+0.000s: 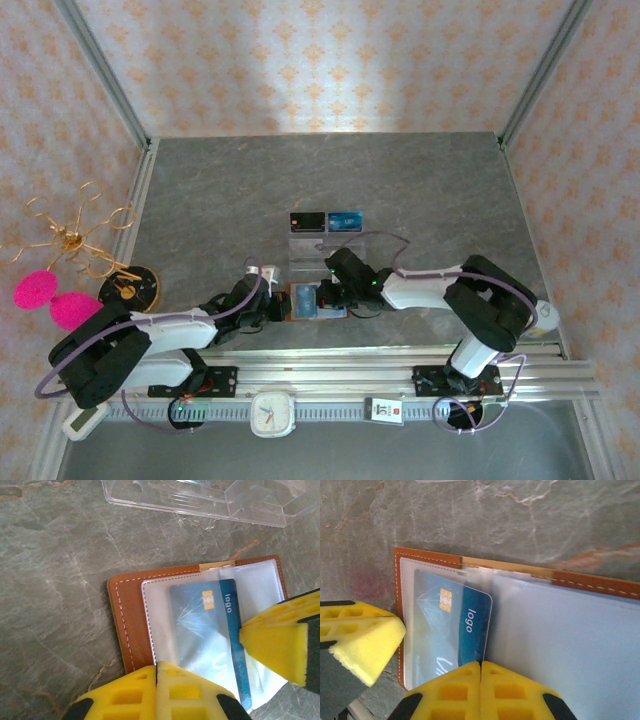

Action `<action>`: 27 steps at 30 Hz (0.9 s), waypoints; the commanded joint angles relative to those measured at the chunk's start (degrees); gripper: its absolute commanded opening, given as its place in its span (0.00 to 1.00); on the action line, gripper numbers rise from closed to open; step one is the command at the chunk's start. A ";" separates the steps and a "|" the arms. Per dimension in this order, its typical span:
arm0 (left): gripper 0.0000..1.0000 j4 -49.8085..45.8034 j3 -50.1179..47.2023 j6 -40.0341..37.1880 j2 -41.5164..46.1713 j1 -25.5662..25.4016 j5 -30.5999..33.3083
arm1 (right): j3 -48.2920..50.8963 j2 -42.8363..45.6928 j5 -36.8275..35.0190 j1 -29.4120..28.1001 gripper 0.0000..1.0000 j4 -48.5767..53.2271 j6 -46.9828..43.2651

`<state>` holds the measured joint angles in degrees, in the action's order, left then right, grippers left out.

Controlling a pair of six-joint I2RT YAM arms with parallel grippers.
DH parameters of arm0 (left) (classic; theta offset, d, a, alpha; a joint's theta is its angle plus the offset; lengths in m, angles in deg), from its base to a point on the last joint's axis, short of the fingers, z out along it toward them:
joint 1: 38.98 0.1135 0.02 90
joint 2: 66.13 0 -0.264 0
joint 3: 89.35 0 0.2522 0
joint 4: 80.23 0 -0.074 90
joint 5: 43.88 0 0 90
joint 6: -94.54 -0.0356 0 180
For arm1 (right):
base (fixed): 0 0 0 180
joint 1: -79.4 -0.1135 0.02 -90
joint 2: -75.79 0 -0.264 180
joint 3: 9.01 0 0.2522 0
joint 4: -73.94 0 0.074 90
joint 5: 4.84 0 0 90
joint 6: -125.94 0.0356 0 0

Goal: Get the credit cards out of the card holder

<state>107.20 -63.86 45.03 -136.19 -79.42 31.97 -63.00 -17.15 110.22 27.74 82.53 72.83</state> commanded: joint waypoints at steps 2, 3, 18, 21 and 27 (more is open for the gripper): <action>0.00 -3.43 -0.94 -0.06 0.58 0.20 0.77 | 1.46 2.18 -1.42 0.37 0.00 2.47 0.55; 0.00 -3.83 -0.57 -0.25 0.74 0.19 0.55 | 1.38 2.12 -1.18 0.33 0.00 2.19 0.57; 0.00 -0.80 6.12 -1.81 -6.38 -2.32 1.25 | 1.02 1.04 -0.33 0.29 0.00 1.04 -0.50; 0.00 -1.51 6.03 -1.97 -7.86 -2.35 1.76 | 1.28 1.02 -0.10 0.30 0.00 0.56 -0.28; 0.00 -2.69 5.93 -2.52 -9.46 -2.31 1.25 | 1.34 0.59 0.71 0.30 0.16 -1.45 0.04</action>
<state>107.85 -57.87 43.63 -143.69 -81.43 32.49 -62.15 -16.19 110.57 27.88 82.25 73.00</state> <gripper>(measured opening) 0.045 0.156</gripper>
